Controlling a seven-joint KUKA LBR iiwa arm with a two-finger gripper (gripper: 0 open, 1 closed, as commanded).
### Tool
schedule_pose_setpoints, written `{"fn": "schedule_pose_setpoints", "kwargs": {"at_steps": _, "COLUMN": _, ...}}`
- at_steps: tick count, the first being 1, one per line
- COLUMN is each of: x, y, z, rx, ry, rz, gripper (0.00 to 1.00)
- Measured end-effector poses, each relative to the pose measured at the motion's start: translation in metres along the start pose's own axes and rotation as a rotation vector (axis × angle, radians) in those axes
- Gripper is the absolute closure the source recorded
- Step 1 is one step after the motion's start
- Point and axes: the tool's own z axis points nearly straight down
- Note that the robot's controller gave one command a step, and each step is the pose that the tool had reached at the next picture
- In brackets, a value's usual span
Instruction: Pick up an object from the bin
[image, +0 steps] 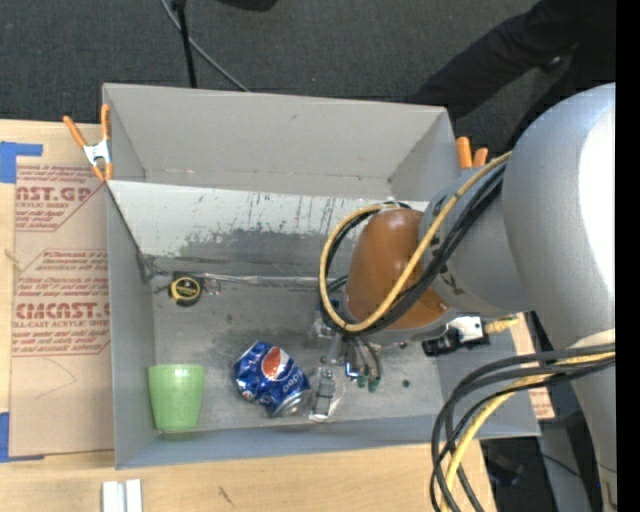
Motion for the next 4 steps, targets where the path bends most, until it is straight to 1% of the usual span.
{"fn": "schedule_pose_setpoints", "kwargs": {"at_steps": 1, "x": -0.056, "y": -0.004, "z": -0.003, "rx": -0.004, "ry": -0.006, "rz": 0.097, "gripper": 0.0}}
{"fn": "schedule_pose_setpoints", "kwargs": {"at_steps": 2, "x": -0.02, "y": -0.054, "z": -0.002, "rx": 0.0, "ry": -0.003, "rz": -0.349, "gripper": 0.0}}
{"fn": "schedule_pose_setpoints", "kwargs": {"at_steps": 3, "x": 0.003, "y": -0.091, "z": -0.003, "rx": 0.001, "ry": -0.011, "rz": -0.796, "gripper": 0.0}}
{"fn": "schedule_pose_setpoints", "kwargs": {"at_steps": 4, "x": 0.004, "y": -0.09, "z": -0.004, "rx": -0.002, "ry": -0.005, "rz": -0.794, "gripper": 1.0}}
